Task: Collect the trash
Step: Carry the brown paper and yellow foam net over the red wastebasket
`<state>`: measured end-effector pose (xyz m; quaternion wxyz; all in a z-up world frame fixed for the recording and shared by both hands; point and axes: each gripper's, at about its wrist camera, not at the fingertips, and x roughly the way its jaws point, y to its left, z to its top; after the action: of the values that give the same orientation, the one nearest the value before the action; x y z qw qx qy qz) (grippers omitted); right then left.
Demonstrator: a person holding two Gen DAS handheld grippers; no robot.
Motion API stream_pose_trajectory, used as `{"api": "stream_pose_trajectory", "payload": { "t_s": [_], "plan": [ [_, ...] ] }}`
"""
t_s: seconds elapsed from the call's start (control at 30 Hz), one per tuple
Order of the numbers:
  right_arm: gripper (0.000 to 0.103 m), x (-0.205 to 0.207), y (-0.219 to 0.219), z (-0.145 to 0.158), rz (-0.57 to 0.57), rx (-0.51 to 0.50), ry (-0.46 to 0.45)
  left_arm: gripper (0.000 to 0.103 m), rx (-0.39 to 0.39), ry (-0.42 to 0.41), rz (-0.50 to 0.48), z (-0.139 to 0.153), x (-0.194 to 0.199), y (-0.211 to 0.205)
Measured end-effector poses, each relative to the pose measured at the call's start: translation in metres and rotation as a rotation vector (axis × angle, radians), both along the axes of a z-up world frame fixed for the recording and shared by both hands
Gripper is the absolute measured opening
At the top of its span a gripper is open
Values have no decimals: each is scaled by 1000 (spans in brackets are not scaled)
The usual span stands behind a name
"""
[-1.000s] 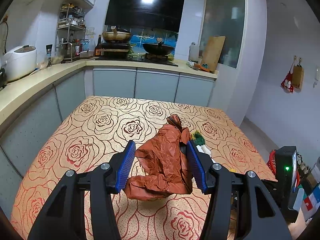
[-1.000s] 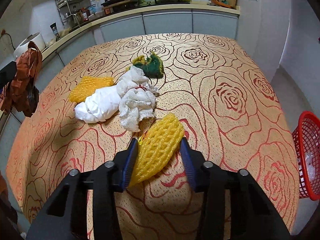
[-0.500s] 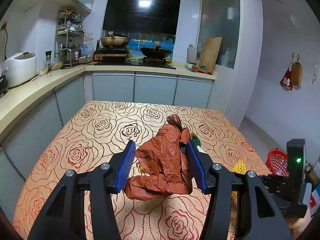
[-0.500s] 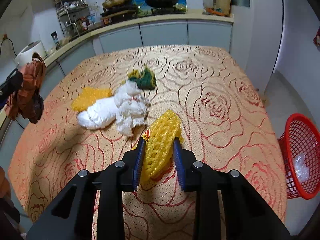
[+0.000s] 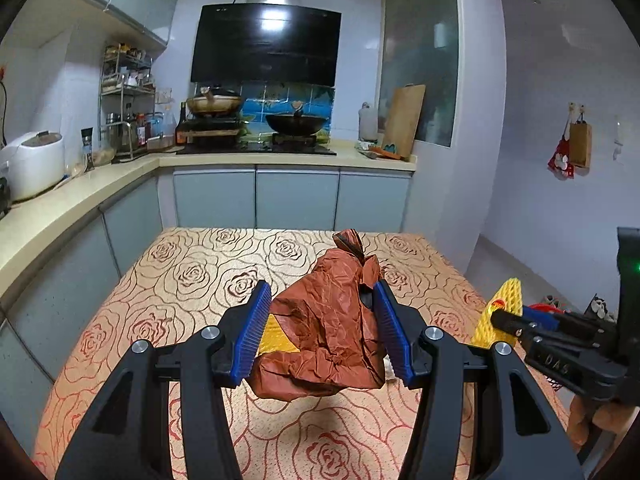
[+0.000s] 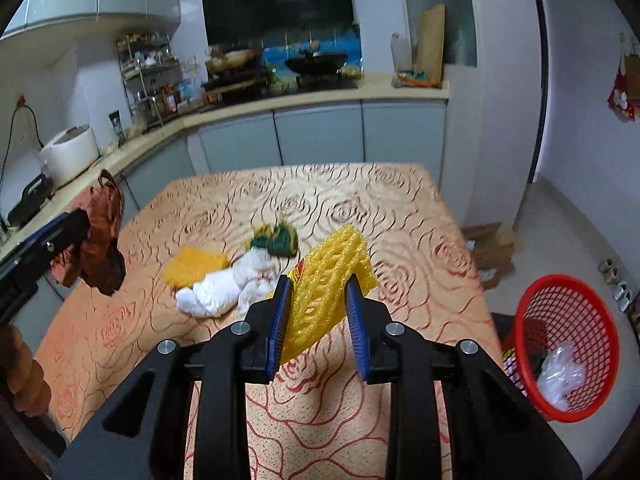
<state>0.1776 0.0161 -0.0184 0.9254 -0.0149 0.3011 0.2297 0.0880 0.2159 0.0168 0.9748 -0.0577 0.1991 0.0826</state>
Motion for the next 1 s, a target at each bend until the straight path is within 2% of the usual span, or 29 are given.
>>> {"api": "stream_pose_trajectory", "payload": {
  "t_s": [0.63, 1.0],
  "plan": [
    [28, -3, -61, 35, -117, 45, -87, 51, 4, -43, -146, 20, 13, -57],
    [28, 2, -121, 42, -252, 48, -113, 51, -14, -61, -320, 27, 38, -117]
  ]
}}
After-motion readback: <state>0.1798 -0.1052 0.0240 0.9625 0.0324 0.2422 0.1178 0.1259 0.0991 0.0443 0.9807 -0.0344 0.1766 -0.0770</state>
